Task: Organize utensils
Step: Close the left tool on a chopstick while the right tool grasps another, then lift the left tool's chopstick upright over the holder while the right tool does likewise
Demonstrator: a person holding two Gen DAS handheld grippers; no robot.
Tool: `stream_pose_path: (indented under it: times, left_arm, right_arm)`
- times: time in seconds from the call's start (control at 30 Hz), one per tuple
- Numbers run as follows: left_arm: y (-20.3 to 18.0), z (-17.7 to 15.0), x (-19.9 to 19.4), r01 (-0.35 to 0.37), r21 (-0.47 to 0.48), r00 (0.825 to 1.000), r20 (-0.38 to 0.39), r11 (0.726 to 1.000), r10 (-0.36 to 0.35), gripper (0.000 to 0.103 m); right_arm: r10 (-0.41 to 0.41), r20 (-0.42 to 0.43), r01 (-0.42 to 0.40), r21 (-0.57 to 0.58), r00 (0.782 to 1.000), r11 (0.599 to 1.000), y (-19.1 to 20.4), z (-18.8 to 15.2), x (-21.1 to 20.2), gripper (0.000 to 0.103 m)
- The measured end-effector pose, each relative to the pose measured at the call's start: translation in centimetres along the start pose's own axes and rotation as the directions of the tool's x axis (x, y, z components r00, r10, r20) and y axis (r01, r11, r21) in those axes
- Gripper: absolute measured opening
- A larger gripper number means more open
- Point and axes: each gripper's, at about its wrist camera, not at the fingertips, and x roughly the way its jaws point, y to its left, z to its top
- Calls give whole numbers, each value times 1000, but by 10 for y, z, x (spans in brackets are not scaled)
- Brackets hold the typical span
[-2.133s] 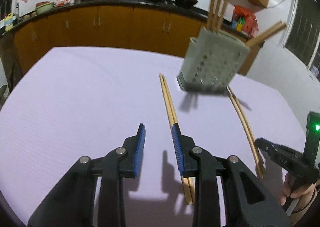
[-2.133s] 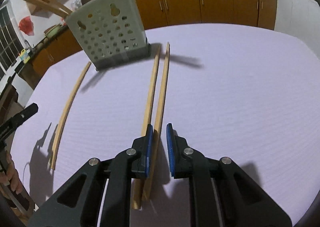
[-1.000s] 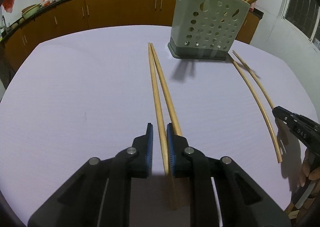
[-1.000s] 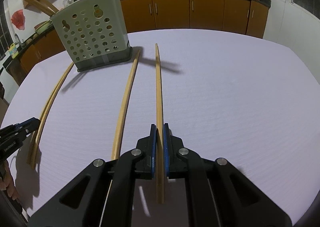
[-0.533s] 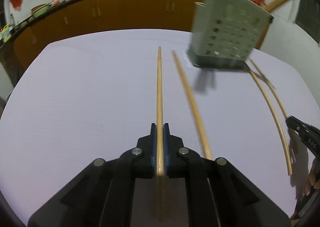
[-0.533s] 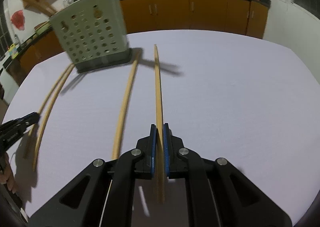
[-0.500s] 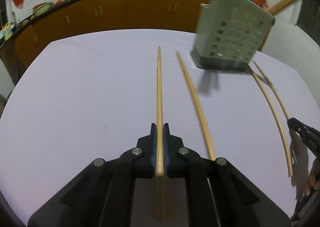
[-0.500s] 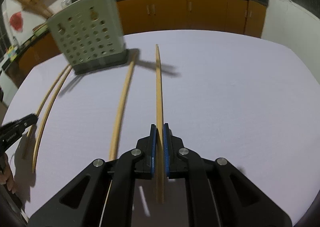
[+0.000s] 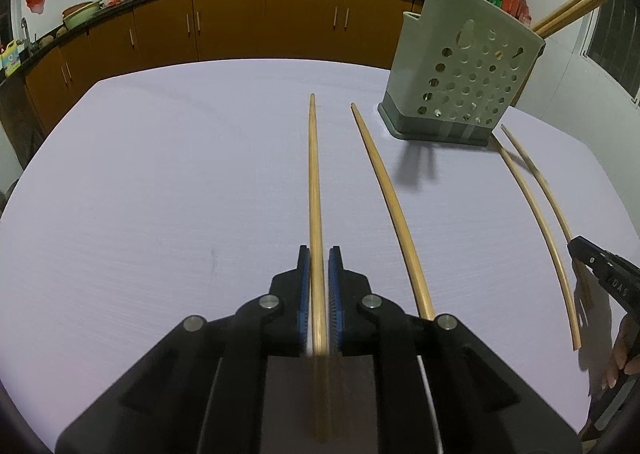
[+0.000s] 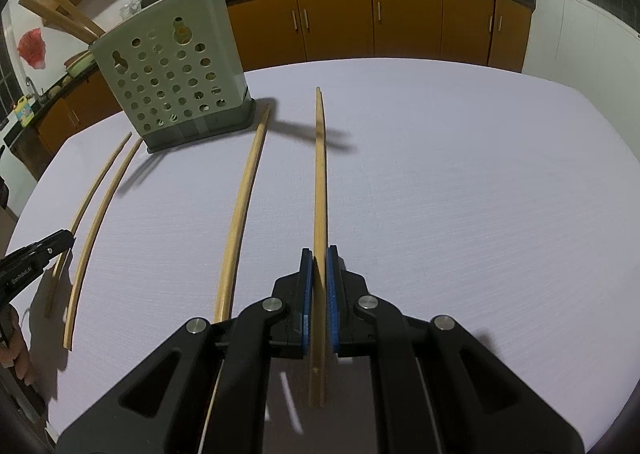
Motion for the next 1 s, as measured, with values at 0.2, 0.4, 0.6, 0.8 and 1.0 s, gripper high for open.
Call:
stream_pose_path:
  times: [0.2, 0.4, 0.6, 0.8, 1.0]
  left_arm:
    - [-1, 0, 1, 2, -2, 1000, 1, 1000, -2, 12]
    - [-1, 1, 2, 0, -1, 1000, 1, 1000, 0, 12]
    - [-1, 1, 2, 5, -6, 1000, 1, 1000, -5, 12]
    - [-3, 1, 2, -3, 2, 1000, 1, 1000, 3, 9]
    - [2, 0, -15, -5, 16, 1000, 26, 1000, 4, 8]
  right_arm:
    - [-7, 0, 7, -5, 1000, 1000, 1, 0, 0, 8]
    - [-8, -1, 8, -7, 1000, 1000, 1, 0, 1, 8]
    - [-8, -1, 8, -7, 1000, 1000, 1, 1, 1, 8]
    - [9, 0, -9, 8, 1000, 1000, -1, 1, 1, 8]
    - [7, 67, -7, 2, 998, 1000, -4, 3, -20, 7]
